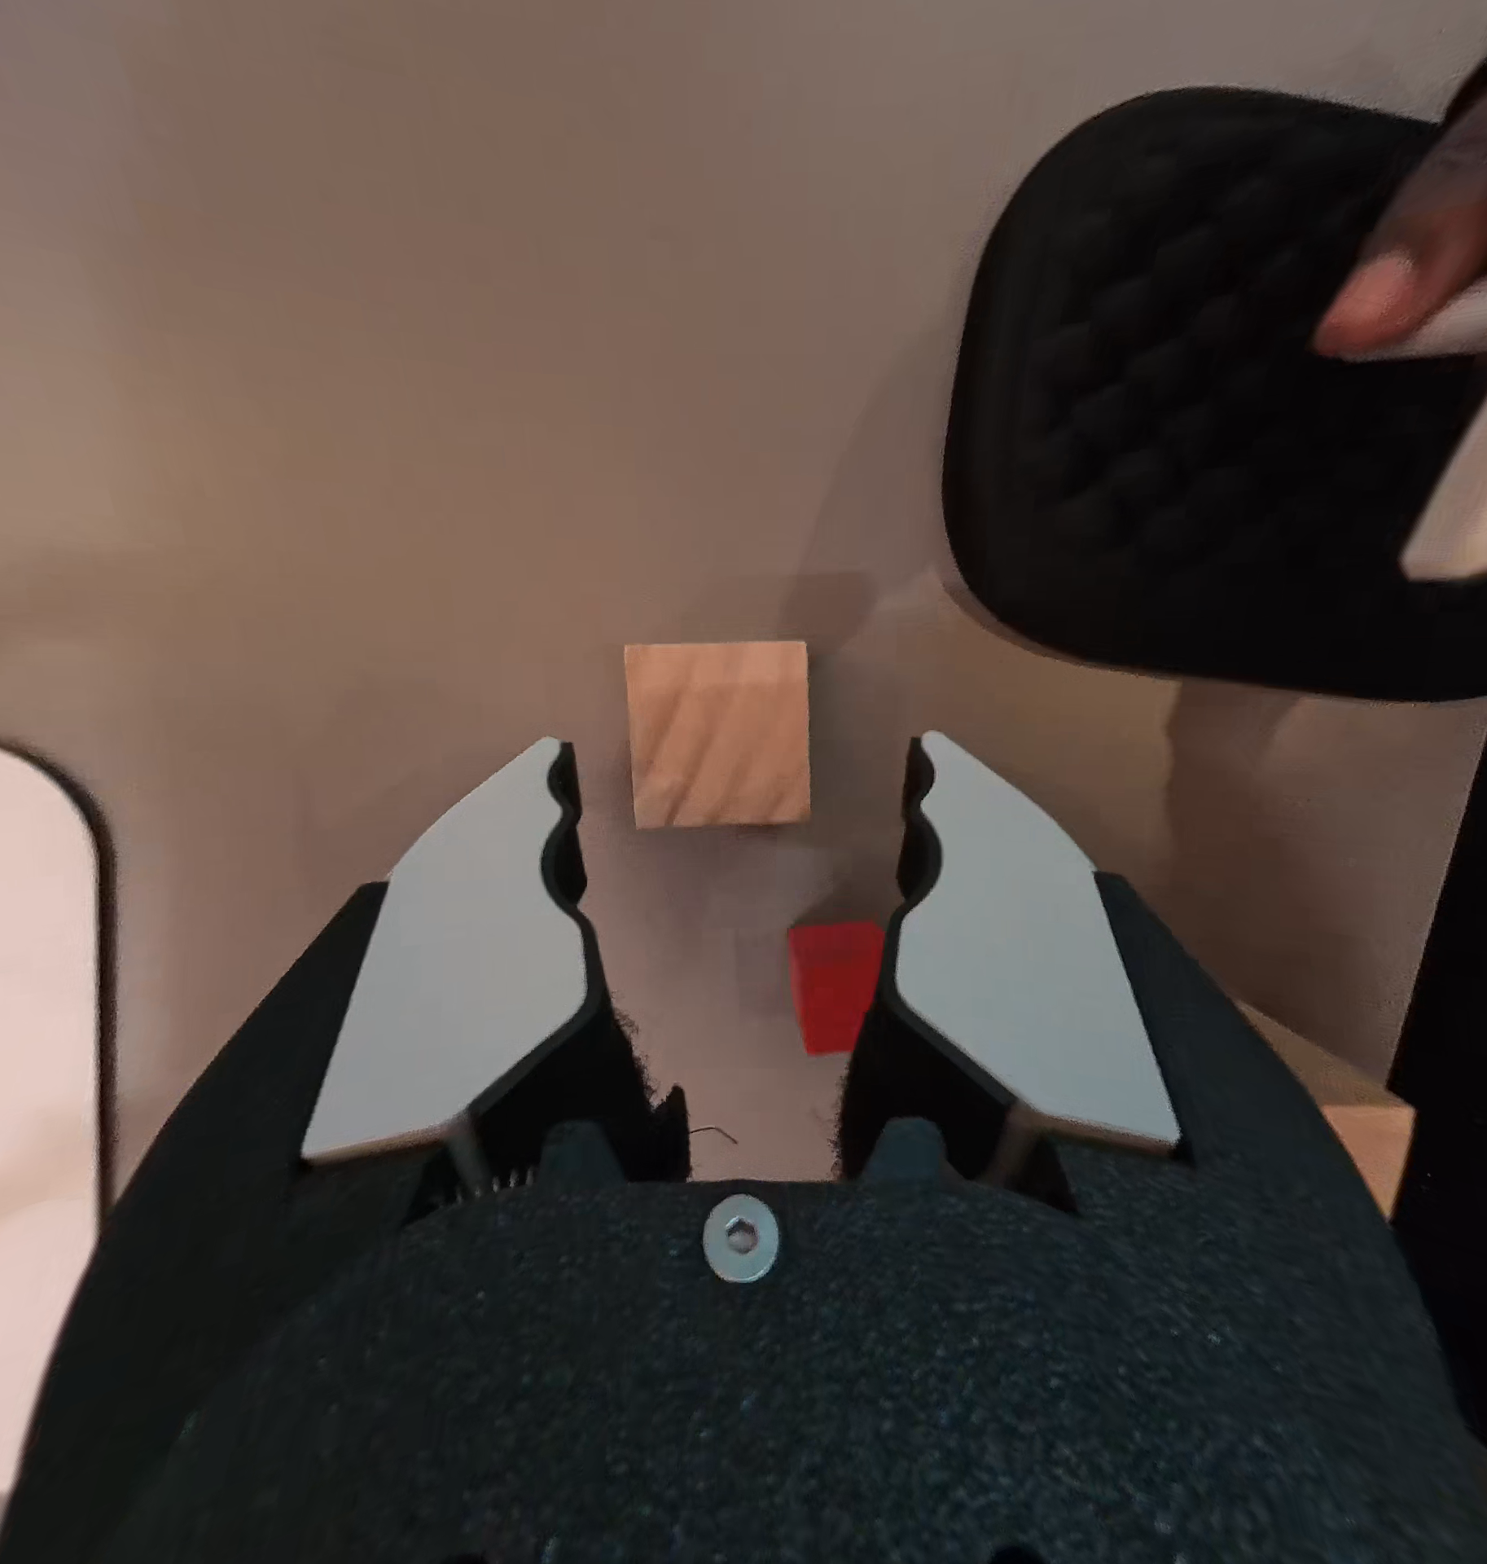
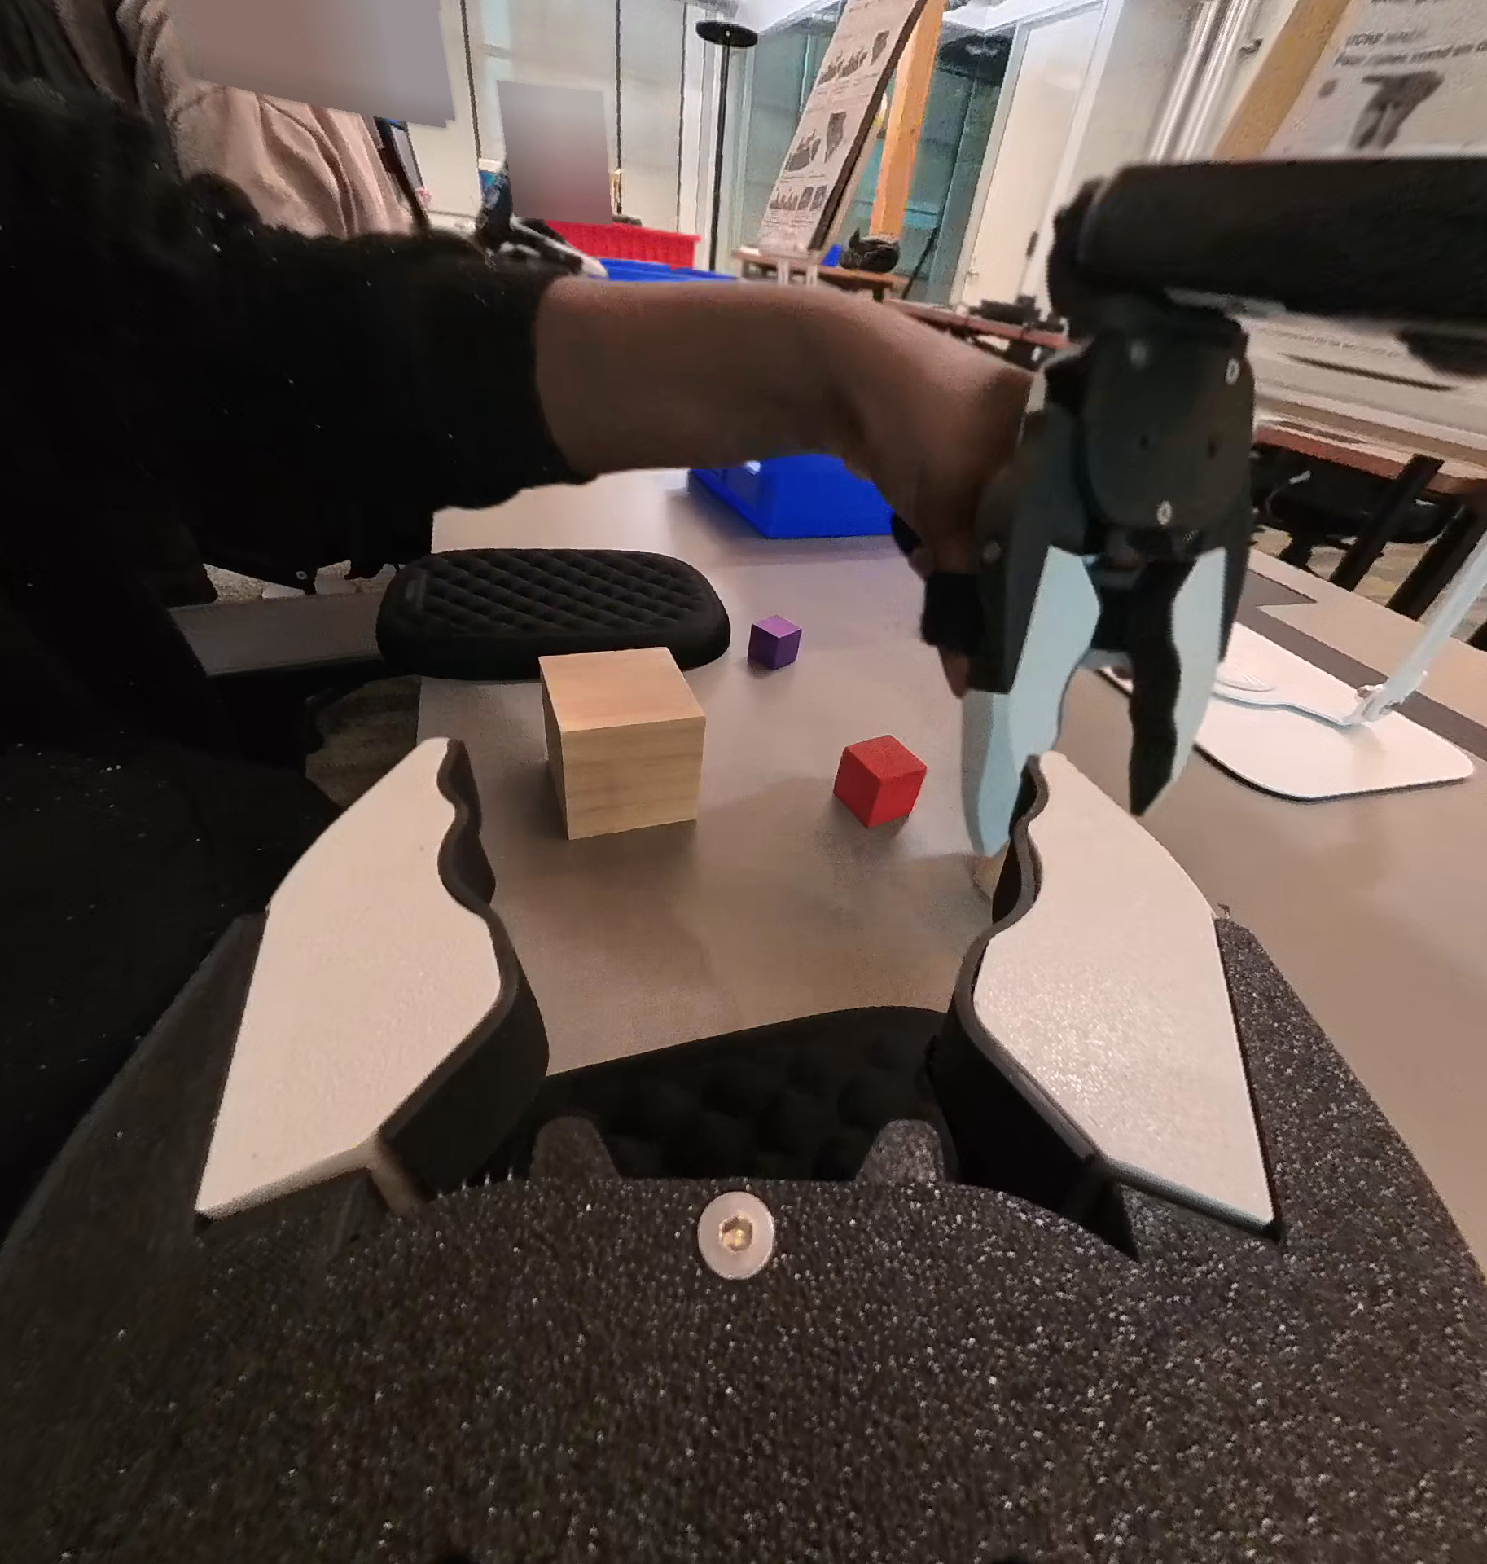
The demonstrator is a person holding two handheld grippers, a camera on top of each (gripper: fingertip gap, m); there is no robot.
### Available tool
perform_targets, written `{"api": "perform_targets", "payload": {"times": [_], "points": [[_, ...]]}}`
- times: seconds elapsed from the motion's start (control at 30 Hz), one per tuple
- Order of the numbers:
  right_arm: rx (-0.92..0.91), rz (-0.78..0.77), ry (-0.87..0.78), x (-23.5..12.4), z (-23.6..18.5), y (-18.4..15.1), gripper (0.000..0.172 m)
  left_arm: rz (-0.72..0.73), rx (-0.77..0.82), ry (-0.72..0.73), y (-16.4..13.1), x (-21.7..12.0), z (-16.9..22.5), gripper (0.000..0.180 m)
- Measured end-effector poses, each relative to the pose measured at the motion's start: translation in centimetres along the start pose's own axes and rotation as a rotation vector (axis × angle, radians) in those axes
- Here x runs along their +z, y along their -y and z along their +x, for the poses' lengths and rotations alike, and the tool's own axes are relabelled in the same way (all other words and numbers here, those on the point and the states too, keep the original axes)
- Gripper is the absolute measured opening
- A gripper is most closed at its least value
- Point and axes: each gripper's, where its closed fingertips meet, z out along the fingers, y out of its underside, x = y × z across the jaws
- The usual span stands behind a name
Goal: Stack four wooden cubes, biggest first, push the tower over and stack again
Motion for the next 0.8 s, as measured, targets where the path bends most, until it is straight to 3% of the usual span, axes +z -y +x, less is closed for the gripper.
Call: {"api": "perform_targets", "payload": {"times": [0.2,0.27,0.33,0.47,0.63,0.8], "points": [[0.005,0.005,0.004,0.0,0.0,0.0,0.115,-0.041,0.031,-0.008,-0.3,1.4,-0.5,0.067],[-0.002,0.001,0.004,0.0,-0.1,0.0,0.115,-0.039,0.041,0.0,-0.3,1.5,-0.7,0.045],[-0.001,0.001,0.003,0.0,0.0,0.0,0.115,-0.038,0.039,0.015,-0.3,1.1,-0.8,0.044],[0.009,0.009,0.002,-0.1,0.1,0.1,0.114,0.025,0.055,0.036,-0.1,-3.0,0.8,0.044],[0.006,0.006,-0.004,-0.1,0.1,0.0,0.112,0.077,0.079,-0.001,-1.7,-9.3,6.7,0.044],[0.004,0.005,-0.008,-0.1,0.1,0.0,0.111,0.033,0.119,-0.049,-4.8,-10.9,12.0,0.044]]}}
